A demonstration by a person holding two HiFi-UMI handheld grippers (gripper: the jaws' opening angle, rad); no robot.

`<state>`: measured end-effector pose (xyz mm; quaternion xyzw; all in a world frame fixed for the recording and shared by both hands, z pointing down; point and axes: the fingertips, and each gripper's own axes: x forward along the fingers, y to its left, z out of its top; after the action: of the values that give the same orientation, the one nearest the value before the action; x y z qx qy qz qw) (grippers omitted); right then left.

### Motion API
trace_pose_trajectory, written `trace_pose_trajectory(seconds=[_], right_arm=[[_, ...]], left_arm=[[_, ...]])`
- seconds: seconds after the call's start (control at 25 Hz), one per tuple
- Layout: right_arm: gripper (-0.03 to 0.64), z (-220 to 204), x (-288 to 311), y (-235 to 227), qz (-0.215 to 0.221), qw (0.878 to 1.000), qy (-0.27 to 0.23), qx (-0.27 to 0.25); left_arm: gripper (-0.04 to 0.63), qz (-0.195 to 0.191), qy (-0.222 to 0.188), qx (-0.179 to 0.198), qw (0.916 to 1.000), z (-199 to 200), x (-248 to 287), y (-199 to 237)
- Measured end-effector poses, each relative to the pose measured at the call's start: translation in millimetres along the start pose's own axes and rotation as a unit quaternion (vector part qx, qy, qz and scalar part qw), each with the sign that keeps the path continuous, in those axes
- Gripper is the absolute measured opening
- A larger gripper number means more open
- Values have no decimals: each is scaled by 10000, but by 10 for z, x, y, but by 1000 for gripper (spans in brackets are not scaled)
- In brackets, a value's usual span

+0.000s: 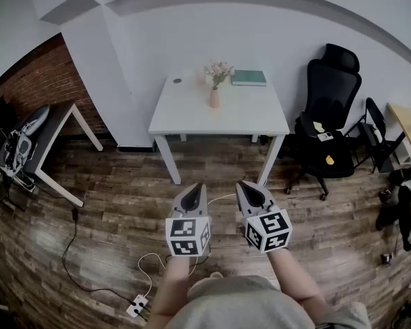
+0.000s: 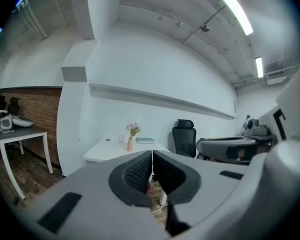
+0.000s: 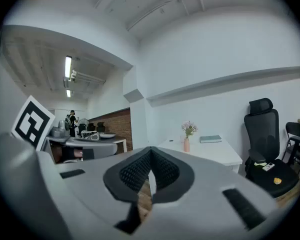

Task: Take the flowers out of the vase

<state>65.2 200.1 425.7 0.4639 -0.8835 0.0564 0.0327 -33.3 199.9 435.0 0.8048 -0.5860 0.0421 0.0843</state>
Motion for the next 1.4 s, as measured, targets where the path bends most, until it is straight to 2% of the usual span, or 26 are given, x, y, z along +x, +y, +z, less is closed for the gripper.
trace_pose_trajectory(seconds=[0.52, 1.04, 1.2, 1.4], right_arm=[[-2, -14, 1, 29, 62, 9998, -41, 192], [0, -102, 138, -65, -242, 9995, 86, 204], [29, -96, 204, -117, -256, 9994, 128, 193], [66, -73, 329, -195, -309, 9992, 143, 203]], left_arm=[[9, -20, 28, -60, 10000, -26, 9, 22], [11, -19, 92, -144, 9999, -49, 99, 188], [14, 9, 106, -150, 9998, -13, 180, 244], [69, 17, 77, -134, 9999, 35, 286, 338]])
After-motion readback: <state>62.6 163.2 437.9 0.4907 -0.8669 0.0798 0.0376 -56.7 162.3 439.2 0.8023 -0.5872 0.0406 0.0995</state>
